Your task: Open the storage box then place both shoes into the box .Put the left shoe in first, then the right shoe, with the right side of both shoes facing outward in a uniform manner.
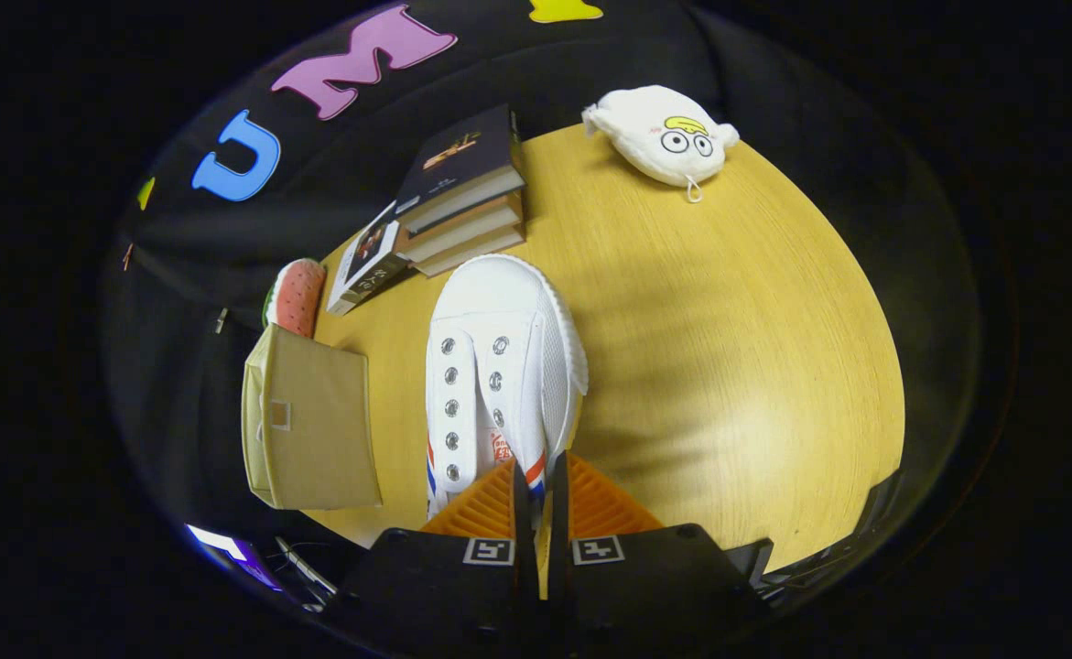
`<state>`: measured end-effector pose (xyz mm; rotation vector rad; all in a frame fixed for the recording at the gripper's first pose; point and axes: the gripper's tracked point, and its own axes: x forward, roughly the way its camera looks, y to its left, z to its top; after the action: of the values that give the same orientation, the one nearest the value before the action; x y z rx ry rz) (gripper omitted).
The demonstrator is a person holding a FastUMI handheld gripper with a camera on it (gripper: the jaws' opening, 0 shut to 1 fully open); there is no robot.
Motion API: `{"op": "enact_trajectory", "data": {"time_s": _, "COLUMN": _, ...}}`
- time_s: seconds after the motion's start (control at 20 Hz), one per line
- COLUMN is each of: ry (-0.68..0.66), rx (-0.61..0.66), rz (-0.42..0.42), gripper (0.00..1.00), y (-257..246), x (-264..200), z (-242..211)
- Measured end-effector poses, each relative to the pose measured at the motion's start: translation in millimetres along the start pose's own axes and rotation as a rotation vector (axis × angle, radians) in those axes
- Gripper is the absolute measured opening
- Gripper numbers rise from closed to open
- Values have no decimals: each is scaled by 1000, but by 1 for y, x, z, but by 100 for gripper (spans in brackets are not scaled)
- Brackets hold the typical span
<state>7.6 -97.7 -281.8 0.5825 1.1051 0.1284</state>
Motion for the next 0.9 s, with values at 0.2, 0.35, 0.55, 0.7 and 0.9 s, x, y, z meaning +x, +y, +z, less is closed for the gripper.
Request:
{"op": "enact_trajectory", "data": {"time_s": 0.2, "ry": -19, "rx": 3, "rz": 36, "gripper": 8, "y": 66, "x": -18, "z": 5}}
{"op": "enact_trajectory", "data": {"time_s": 0.35, "ry": -27, "rx": -5, "rz": 59, "gripper": 8, "y": 118, "x": -22, "z": 5}}
{"op": "enact_trajectory", "data": {"time_s": 0.55, "ry": -42, "rx": -28, "rz": 102, "gripper": 8, "y": 195, "x": -27, "z": 1}}
{"op": "enact_trajectory", "data": {"time_s": 0.7, "ry": -36, "rx": -13, "rz": 156, "gripper": 8, "y": 245, "x": -27, "z": -4}}
{"op": "enact_trajectory", "data": {"time_s": 0.9, "ry": -30, "rx": -20, "rz": 190, "gripper": 8, "y": 296, "x": -16, "z": -13}}
